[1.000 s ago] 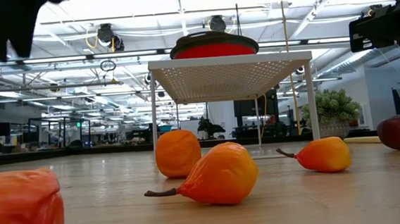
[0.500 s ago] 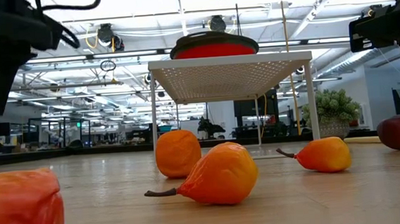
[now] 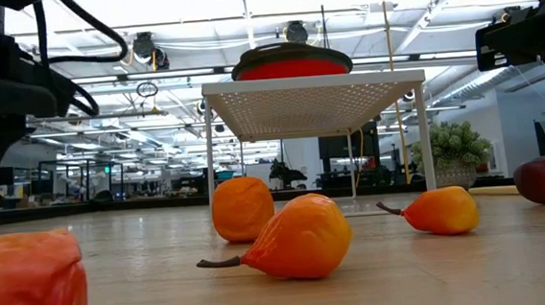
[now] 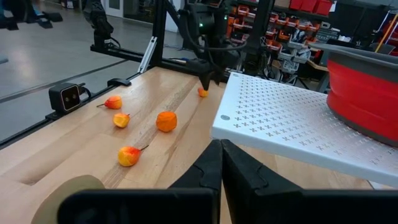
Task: Pick & Place Fruit
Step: Put the orange pear into the red strainer bowl
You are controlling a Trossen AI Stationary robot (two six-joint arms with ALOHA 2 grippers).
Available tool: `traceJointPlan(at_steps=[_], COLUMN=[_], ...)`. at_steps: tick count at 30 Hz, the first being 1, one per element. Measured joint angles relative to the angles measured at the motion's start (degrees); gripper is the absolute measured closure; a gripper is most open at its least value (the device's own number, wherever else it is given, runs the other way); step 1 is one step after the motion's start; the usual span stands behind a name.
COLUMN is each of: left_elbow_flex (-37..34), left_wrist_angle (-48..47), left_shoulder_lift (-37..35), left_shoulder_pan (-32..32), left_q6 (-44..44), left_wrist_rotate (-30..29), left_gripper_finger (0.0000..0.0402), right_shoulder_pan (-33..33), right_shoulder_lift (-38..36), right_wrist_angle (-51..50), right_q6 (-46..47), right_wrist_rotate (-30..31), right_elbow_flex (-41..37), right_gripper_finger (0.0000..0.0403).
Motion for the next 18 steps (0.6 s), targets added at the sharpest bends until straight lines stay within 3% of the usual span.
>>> traceJointPlan(at_steps=[7,18], left_elbow_flex=[-3.29,-3.53], left_wrist_angle=[5.45,5.31], left_shoulder_lift=[0.10,-1.03], left_shoulder_pan=[0.22,0.27], left_q6=[0.05,0.01], left_wrist_rotate=[0.81,3.54], left_gripper_finger=[0.0133,0.0133], right_shoulder_pan=[-0.01,-0.01], right_shoulder_lift=[0.00,-0.02], right_wrist_angle=[0.02,0.02], right_q6=[-0.02,-0.02], right_wrist_rotate=[0.02,0.02], right_elbow_flex=[0.00,0.01], right_gripper_finger=[0.0403,0.0403])
